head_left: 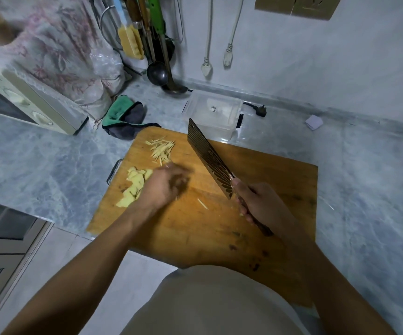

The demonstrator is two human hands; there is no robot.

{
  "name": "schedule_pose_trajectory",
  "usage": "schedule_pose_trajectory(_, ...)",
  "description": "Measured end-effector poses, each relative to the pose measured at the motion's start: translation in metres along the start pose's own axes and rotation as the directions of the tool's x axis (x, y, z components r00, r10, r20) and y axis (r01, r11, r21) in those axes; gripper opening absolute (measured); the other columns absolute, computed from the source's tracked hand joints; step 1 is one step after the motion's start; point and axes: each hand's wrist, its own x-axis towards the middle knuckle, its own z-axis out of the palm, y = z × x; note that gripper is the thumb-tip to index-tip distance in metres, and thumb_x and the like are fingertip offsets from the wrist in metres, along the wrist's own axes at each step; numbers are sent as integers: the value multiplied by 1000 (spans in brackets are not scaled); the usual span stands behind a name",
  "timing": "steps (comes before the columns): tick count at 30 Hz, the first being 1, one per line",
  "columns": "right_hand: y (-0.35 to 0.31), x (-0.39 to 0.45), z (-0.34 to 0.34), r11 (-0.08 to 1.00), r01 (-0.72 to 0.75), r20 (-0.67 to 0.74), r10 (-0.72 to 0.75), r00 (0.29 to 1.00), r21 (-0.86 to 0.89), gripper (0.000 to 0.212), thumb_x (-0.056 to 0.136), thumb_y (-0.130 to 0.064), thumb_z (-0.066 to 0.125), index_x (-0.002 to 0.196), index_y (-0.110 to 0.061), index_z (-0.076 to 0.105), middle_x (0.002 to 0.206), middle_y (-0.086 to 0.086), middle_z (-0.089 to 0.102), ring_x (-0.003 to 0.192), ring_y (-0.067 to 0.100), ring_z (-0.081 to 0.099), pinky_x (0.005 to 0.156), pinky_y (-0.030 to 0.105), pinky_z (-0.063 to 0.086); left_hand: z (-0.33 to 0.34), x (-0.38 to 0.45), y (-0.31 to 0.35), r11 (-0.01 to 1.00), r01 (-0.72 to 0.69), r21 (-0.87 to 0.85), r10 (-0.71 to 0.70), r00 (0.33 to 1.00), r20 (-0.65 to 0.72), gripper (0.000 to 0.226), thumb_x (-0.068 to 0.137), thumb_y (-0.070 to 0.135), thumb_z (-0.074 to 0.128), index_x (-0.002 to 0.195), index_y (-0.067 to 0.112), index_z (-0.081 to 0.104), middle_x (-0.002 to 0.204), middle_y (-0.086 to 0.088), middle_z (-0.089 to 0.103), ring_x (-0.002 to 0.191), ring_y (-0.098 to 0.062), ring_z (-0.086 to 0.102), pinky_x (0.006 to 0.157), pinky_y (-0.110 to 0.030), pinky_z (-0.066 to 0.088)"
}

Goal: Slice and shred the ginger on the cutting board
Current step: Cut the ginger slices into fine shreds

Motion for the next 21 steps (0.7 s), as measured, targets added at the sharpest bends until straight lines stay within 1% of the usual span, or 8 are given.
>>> schedule_pose_trajectory(3,4,-3,2,1000,-26,-14,26,1000,10,62,102,-57,40,70,-9,62,56,2,60,47,15,54,49,23,46,27,-11,8,963,-242,117,201,937,285,31,92,27,68,123,30,68,128,6,59,119,-11,51,102,-29,44)
schedule_pose_trajectory(5,4,-5,4,999,-41,-14,41,999,13,62,103,-56,41,71,-8,63,58,3,60,47,16,54,49,23,46,36,-12,9,928,-345,138,290,905,311,23,91,29,70,113,29,73,115,5,62,112,-13,54,97,-31,46)
schedule_pose_trajectory(7,4,-8,5,999,-43,-18,44,999,19,61,103,-54,41,73,-7,63,58,4,60,47,16,54,49,22,46,34,-10,8,918,-366,154,316,908,275,10,89,26,70,97,27,76,102,5,63,101,-14,56,90,-34,50)
schedule_pose_trajectory(10,2,-11,8,998,-52,-30,53,998,30,61,103,-54,42,74,-6,63,59,6,60,47,17,53,48,22,46,23,-7,4,922,-279,269,224,950,217,10,92,22,63,93,25,72,103,2,61,100,-17,53,90,-34,45)
schedule_pose_trajectory(12,1,-12,12,998,-50,-30,51,998,41,61,103,-54,42,75,-4,63,59,6,60,48,19,53,49,24,46,17,-14,0,927,-144,346,97,984,148,13,94,22,58,99,25,70,111,0,61,104,-19,53,94,-32,42)
schedule_pose_trajectory(14,0,-12,17,998,-40,-26,41,999,38,63,103,-53,41,76,-1,63,58,5,60,47,20,53,50,25,47,16,-29,-4,937,-6,349,-11,999,49,13,95,21,58,100,24,70,115,-2,61,106,-21,55,94,-33,46)
schedule_pose_trajectory(17,-1,-11,23,999,-18,-24,19,1000,41,63,104,-52,41,77,0,63,57,4,59,46,19,53,51,28,47,19,-52,-13,978,148,145,-142,989,-51,19,94,21,64,111,21,71,112,1,59,102,-19,55,88,-28,44)
schedule_pose_trajectory(21,-6,-7,28,995,-56,13,56,998,78,60,103,-53,43,79,-2,64,58,4,59,48,18,53,50,28,48,25,-55,-22,961,275,-30,-276,961,-35,41,89,6,68,128,18,66,114,-1,53,103,-15,51,98,-17,37)
